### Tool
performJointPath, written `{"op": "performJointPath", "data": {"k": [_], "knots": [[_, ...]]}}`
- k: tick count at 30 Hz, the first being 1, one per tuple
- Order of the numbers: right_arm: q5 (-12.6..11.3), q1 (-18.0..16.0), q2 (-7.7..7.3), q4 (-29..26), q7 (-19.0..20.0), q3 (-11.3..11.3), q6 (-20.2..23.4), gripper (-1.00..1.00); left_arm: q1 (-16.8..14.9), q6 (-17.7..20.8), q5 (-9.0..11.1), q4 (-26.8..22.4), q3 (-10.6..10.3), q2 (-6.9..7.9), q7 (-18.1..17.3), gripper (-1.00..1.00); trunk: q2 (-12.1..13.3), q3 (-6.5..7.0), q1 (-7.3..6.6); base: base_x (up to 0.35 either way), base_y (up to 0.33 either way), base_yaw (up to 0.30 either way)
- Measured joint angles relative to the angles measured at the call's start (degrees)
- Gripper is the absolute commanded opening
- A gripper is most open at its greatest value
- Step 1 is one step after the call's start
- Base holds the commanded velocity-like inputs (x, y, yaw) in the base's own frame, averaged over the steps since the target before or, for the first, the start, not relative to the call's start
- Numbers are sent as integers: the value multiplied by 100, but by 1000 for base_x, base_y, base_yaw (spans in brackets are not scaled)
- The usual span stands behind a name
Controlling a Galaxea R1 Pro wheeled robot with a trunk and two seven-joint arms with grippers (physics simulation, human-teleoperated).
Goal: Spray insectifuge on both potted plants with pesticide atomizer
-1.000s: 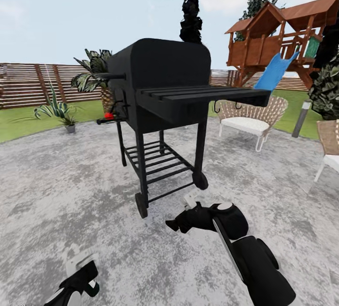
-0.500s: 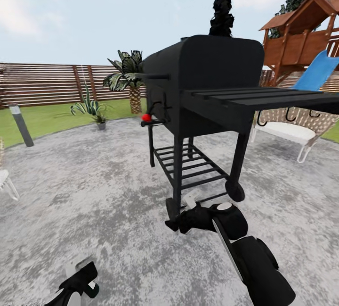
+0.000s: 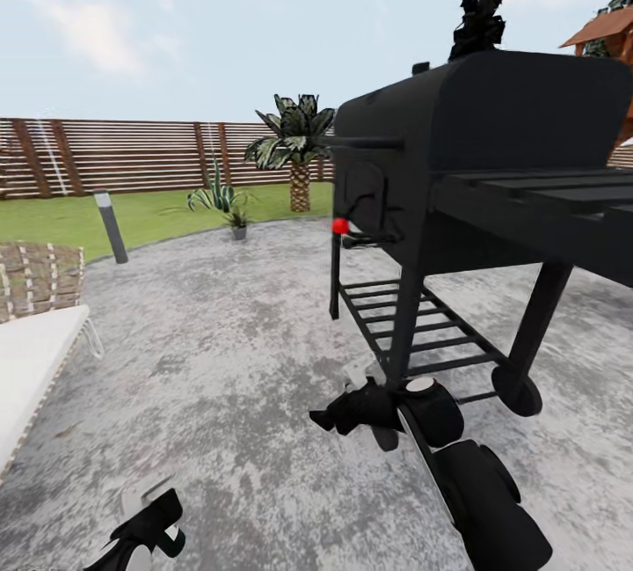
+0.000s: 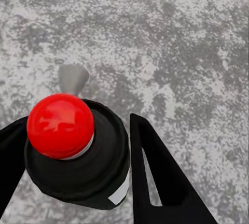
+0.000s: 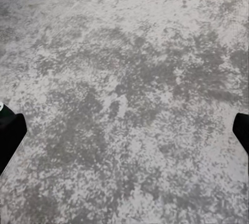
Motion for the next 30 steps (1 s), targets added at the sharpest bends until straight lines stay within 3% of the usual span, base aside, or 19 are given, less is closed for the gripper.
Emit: {"op": "performJointPath", "data": {"k": [16, 30], "knots": [[-1, 0, -3, 0, 1, -22, 0, 100, 0, 0, 6, 35, -7, -8, 0, -100, 0, 0, 0, 278, 176, 296], [-11, 0, -64, -1, 14, -53, 1, 100, -1, 6, 6, 81, -78, -8, -60, -100, 0, 0, -1, 300, 142, 35]]}}
